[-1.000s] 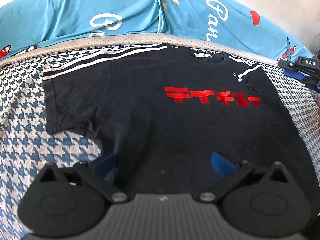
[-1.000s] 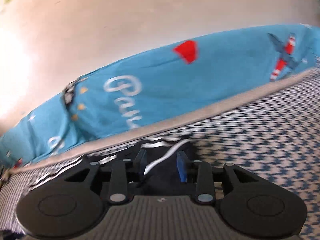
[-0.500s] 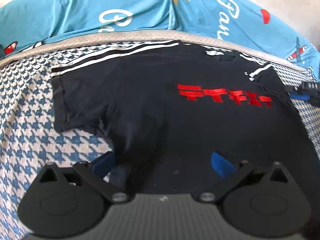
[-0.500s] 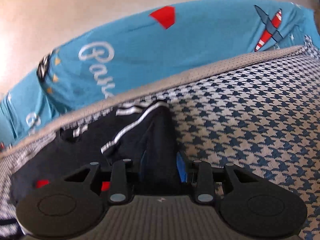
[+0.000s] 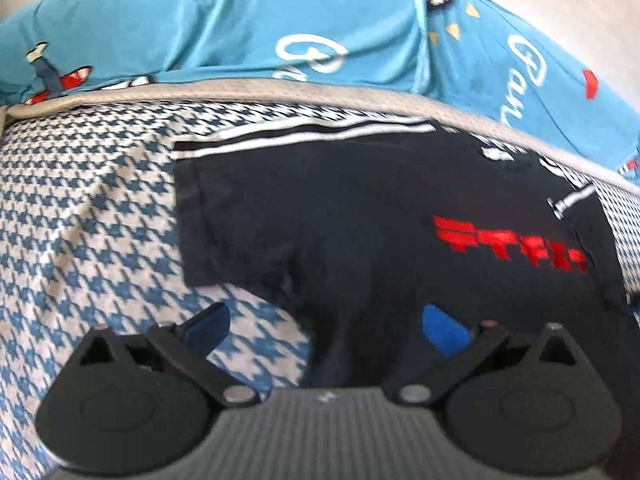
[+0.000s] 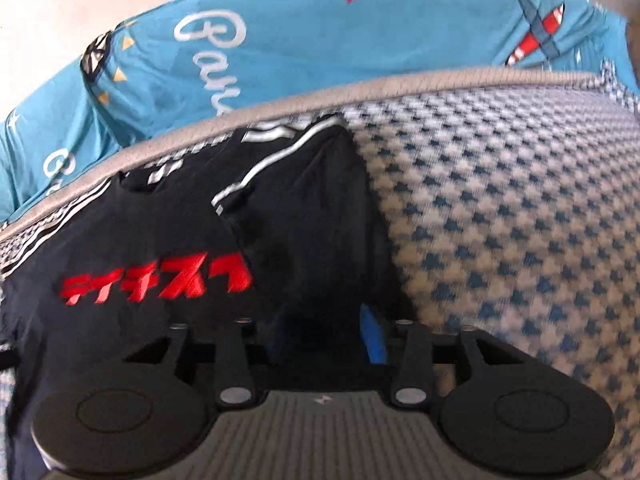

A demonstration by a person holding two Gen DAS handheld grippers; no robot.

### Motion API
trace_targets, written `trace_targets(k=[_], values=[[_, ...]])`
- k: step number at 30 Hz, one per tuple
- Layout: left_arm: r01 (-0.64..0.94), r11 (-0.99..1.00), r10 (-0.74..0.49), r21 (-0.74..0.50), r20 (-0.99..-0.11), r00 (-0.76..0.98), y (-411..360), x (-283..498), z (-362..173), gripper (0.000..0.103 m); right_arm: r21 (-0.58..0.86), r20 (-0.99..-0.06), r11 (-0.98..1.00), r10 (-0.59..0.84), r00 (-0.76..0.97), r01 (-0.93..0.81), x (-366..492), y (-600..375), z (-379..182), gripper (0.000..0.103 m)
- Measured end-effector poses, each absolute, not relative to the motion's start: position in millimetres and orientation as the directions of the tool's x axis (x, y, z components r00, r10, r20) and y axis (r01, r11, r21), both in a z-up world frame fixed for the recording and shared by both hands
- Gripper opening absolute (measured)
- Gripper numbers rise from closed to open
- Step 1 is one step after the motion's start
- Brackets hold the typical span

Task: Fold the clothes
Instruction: 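Grasp the sleeve with the right gripper and fold it onto the shirt body, then close the left gripper on the striped sleeve edge nearest it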

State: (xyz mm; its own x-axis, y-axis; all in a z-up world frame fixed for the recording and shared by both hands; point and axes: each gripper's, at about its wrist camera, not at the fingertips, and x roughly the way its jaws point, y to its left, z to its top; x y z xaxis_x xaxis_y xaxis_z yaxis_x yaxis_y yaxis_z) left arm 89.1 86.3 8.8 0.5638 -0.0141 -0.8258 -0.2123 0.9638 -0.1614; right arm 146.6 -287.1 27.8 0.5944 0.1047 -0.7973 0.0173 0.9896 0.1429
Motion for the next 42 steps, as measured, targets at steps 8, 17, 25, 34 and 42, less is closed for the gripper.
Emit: trace_targets(k=[8, 17, 25, 34, 42], values=[[-0.313, 0.925, 0.01, -0.217, -0.808, 0.589, 124, 100, 3, 0.103, 0.129, -0.816, 0.991, 0.085, 0.571, 0.036, 114, -256, 30, 0.057], [-0.371, 0.884, 0.019, -0.286, -0.77, 0.638, 160, 117, 0, 0.089, 0.12, -0.822, 0.991, 0.134, 0.553, -0.061, 113, -214, 27, 0.058], [-0.384, 0.879, 0.038, -0.285, -0.759, 0.65, 177, 134, -11, 0.078, 0.098, -0.824, 0.991, 0.13, 0.551, -0.088, 117, -206, 24, 0.059], [-0.4, 0.867, 0.062, -0.299, -0.731, 0.68, 180, 139, -11, 0.036, 0.072, -0.826, 0.991, 0.121, 0.55, -0.11, 121, -199, 21, 0.064], [-0.389, 0.872, 0.064, -0.297, -0.718, 0.693, 172, 137, -10, 0.016, 0.047, -0.828, 0.992, 0.107, 0.551, -0.121, 121, -194, 21, 0.066]])
